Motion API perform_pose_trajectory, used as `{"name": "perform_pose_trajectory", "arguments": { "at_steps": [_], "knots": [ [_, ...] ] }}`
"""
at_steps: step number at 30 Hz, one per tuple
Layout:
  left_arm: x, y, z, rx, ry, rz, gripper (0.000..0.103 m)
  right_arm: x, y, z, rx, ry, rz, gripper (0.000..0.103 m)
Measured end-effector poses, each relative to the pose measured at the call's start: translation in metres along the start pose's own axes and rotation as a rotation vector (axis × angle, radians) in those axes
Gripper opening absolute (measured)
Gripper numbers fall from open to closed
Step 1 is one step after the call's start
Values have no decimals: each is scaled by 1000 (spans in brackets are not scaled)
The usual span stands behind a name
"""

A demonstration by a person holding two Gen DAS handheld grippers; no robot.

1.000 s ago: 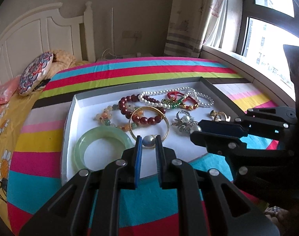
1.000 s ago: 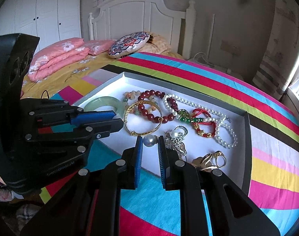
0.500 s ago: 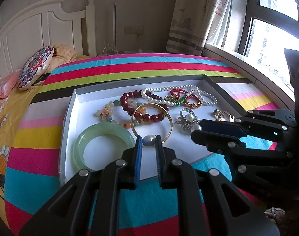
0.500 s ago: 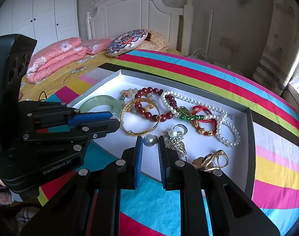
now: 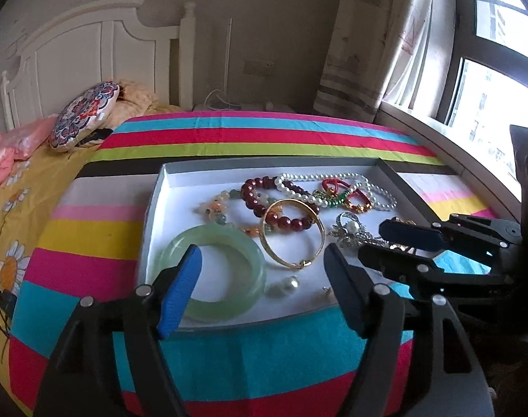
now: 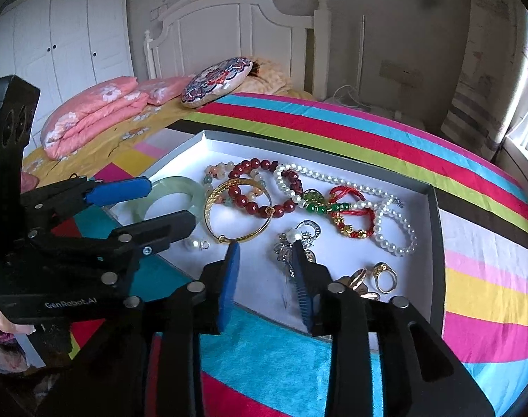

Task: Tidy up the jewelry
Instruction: 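Lift both open tools out of the tray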

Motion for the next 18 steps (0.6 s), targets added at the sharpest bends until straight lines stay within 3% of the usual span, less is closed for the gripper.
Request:
{"name": "perform_pose_trajectory", "arguments": {
  "at_steps": [3, 8, 11, 15, 18],
  "knots": [
    [4, -1, 7, -28, -16, 16, 85, -2, 0, 3, -11, 9, -6, 42],
    [13, -2, 20, -62, -49, 46, 100, -8, -1, 12, -35, 37, -29, 71],
    [23, -1, 32, -81, -82, 67, 100, -7, -2, 21, -56, 61, -23, 85],
    [27, -1, 49, -115, -131, 70, 100, -2, -4, 41, -106, 103, -16, 86],
    [24, 0, 65, -154, -162, 58, 100, 0, -4, 62, -163, 191, -16, 86]
  ]
}}
Point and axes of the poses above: each gripper's, at about its wrist camera, not at the fingertips, and z roughly against the way its jaws point, x to its left, y to its underside, the point moved 6 cm from there along -z, roughly the way its jaws point, and after that the axes turned 8 degrees about -y, right-handed, at the moved point
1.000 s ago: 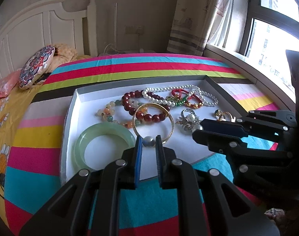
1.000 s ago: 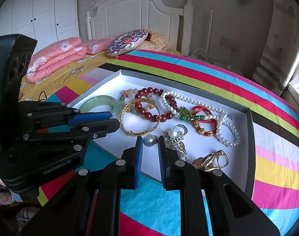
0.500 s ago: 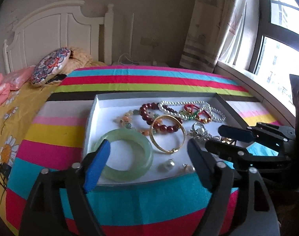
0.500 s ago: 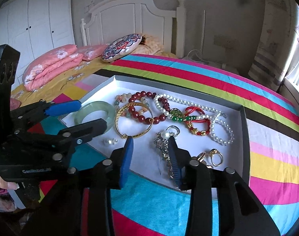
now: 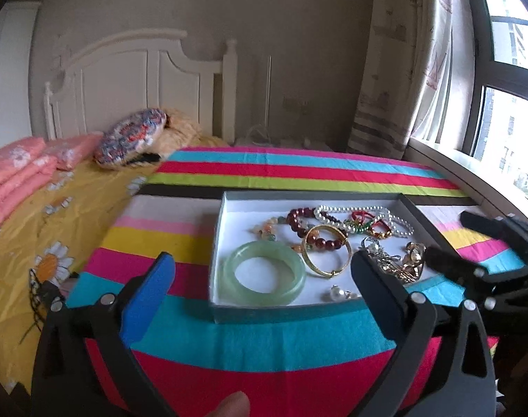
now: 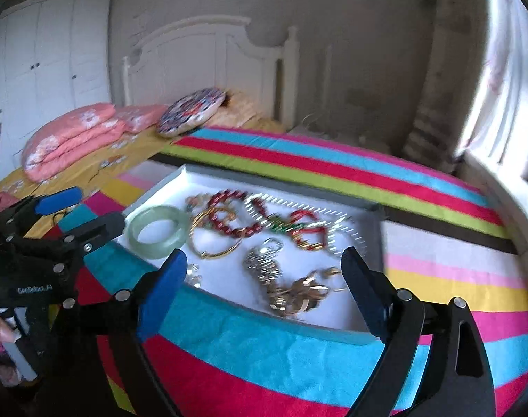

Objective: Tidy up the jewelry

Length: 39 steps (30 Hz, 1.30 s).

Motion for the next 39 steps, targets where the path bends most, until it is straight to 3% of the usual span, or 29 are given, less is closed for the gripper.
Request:
{"name": "perform_pose_trajectory", "arguments": {
  "at_steps": [3, 6, 12, 39],
  "knots": [
    [0, 1, 15, -29, -50, -19, 100, -3, 2, 27, -89, 69, -26, 86],
    [-4, 3, 29, -76, -103, -38, 100, -6, 12, 41, -134, 75, -74, 86],
    [-19, 12, 39, -93, -81, -63, 100, -12, 22, 36, -110, 58, -136, 86],
    [-23, 18, 31, -72, -72, -59, 100, -13, 22, 41, -139, 92, -134, 86]
  ]
}}
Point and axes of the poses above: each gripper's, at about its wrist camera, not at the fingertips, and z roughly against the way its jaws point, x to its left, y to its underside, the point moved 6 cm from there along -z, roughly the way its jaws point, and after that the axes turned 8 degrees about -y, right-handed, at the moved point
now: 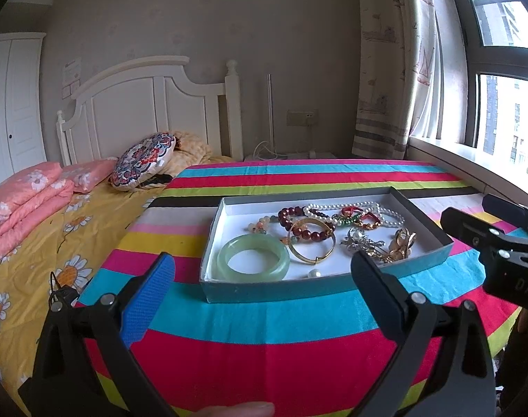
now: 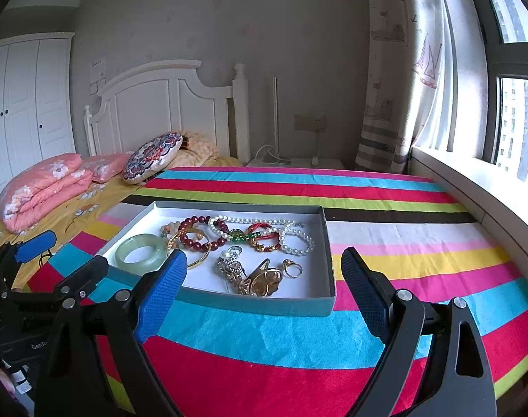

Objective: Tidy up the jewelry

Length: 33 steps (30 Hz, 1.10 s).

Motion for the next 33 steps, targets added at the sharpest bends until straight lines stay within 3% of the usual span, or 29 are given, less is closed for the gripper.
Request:
{"name": "perform_pose_trajectory", "arguments": {
  "at_steps": [33],
  "knots": [
    [-4, 5, -2, 4, 7, 2, 100, -1, 0, 0, -1, 1, -1, 86]
  ]
}}
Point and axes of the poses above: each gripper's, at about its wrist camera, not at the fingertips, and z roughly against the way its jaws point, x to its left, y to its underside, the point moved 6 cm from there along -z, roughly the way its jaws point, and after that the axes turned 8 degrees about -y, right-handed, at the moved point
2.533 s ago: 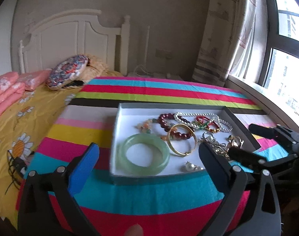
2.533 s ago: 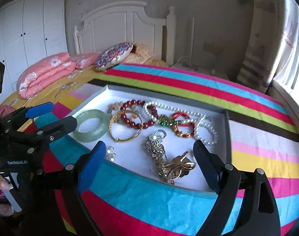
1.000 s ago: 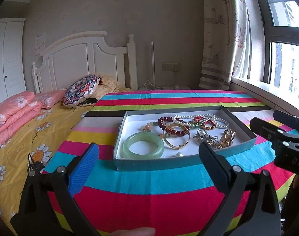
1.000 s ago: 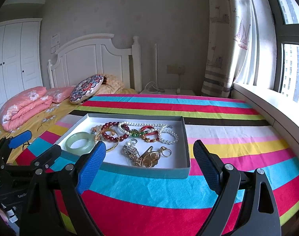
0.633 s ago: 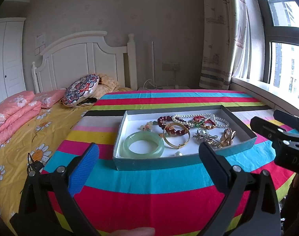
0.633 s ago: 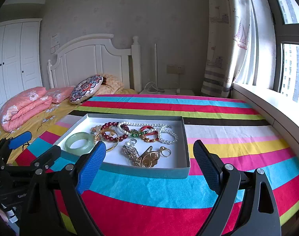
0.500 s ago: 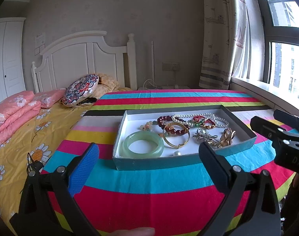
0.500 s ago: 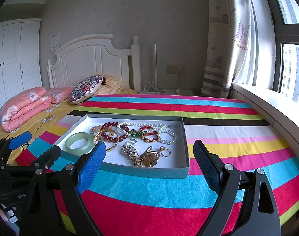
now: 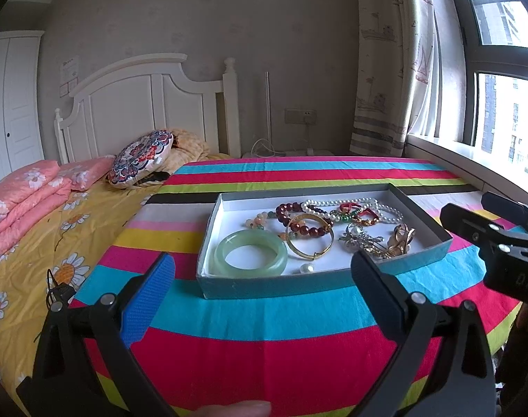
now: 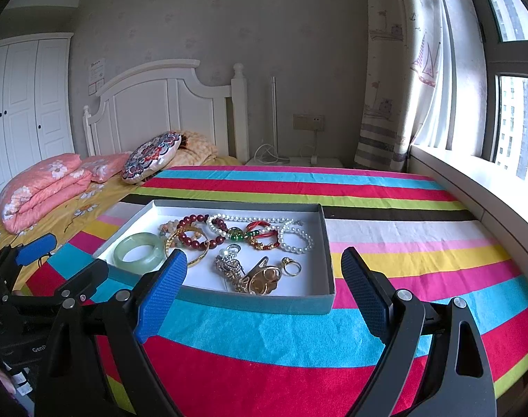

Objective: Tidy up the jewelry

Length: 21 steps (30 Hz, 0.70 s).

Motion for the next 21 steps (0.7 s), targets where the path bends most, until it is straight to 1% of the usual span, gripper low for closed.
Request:
{"name": "perform_pose_trajectory", "arguments": {
  "at_steps": [21],
  "knots": [
    [0, 0, 0, 0, -1, 0, 100, 1, 3, 0, 4, -1, 0, 86]
  ]
}}
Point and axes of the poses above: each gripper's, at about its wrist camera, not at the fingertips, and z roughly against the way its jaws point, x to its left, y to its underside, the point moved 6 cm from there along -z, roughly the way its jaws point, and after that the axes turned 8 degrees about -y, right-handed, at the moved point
